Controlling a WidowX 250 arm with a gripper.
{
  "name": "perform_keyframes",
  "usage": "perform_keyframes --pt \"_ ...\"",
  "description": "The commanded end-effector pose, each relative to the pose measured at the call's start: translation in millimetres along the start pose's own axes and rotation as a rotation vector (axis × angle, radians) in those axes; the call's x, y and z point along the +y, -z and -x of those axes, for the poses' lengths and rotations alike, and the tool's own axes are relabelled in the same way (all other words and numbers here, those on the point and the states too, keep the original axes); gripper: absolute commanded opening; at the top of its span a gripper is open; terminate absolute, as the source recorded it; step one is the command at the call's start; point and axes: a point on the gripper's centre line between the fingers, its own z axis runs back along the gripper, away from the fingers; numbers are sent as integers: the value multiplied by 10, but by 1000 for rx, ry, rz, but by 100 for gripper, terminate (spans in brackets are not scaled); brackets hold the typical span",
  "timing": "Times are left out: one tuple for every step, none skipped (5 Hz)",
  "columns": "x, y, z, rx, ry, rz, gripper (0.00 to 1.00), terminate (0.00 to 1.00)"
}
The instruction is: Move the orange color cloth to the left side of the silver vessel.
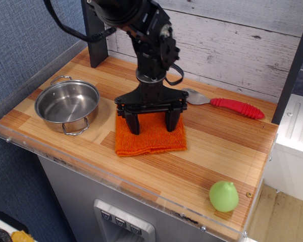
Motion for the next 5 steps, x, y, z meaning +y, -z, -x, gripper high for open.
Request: perform_keyframes --pt "239 157 -125 30 -31 -42 100 0" --pt "253 179 -224 37 -43 -6 100 0" --pt "270 221 -299 40 -60 -22 100 0" --pt "309 265 -394 45 -73 -17 100 0" --pt "294 260 -502 32 -73 -17 100 0"
